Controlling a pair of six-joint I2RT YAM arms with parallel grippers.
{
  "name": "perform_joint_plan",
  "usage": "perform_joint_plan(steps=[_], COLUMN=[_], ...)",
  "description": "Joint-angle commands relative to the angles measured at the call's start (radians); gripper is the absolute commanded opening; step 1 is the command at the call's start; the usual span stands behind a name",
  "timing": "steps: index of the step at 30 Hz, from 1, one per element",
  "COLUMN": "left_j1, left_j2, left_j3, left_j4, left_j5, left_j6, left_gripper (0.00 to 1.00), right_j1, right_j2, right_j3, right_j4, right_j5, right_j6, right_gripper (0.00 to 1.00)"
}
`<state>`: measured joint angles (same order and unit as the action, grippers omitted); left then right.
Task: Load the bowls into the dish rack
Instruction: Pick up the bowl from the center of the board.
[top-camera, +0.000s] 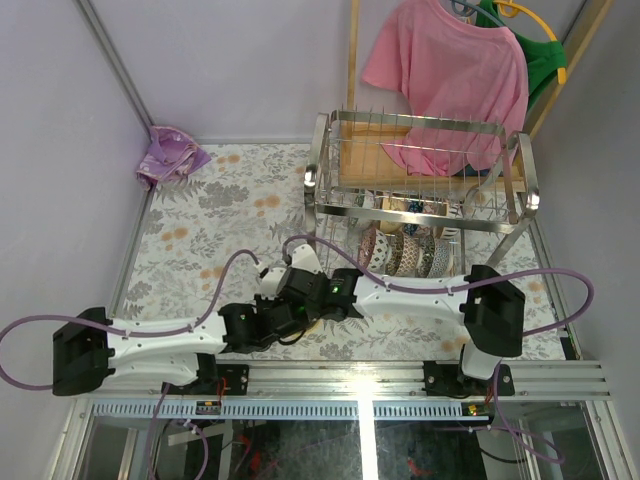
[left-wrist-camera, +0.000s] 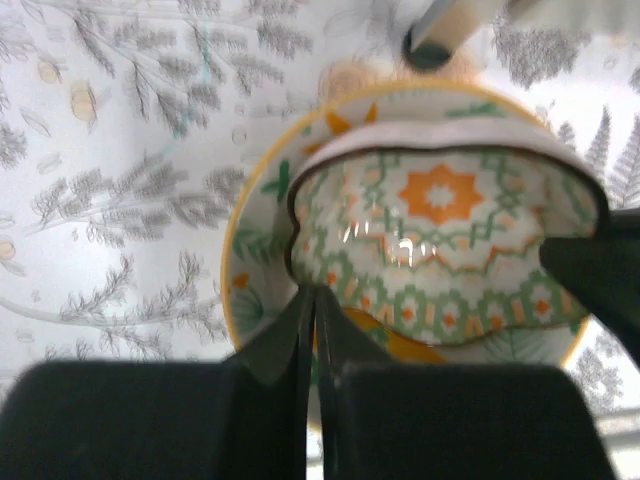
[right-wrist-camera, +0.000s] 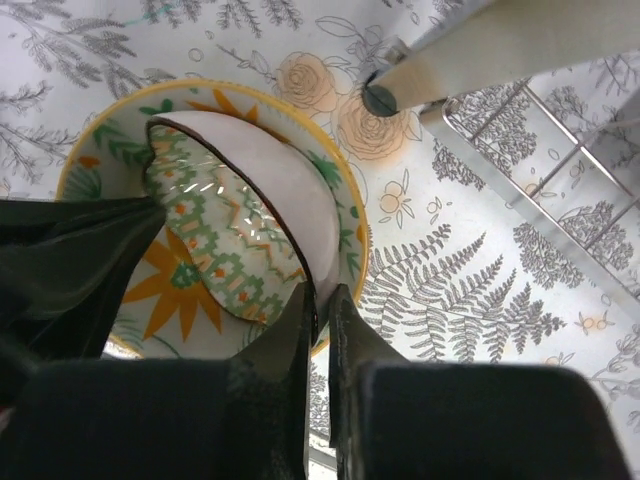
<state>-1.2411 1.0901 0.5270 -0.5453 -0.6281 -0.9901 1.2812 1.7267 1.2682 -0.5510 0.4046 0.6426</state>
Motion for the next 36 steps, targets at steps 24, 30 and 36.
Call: perform_joint_plan(steps=[24, 30, 36], left_j1=[-0.084, -0.084, -0.084], left_j2=[-0.379, -0.421, -0.430], left_j3=[0.125, 0.175, 0.190], left_j4=[-0.090, -0.112, -0.107], left_j5=[-0.144, -0.130, -0.109], left_j6=[0.055, 0.080, 0.082], left_gripper=[0.14, 0.15, 0.17], right_j1=[0.142, 0.147, 0.148], right_j2=[-0.199, -0.275, -0.388], right_j3=[-0.153, -0.184, -0.219], right_j4=[0.159, 0.118, 0.084], right_j5=[0.349, 0.376, 0.418], right_j6=[0.015, 0.021, 0.027], right_gripper=[0.00, 0.00, 0.00])
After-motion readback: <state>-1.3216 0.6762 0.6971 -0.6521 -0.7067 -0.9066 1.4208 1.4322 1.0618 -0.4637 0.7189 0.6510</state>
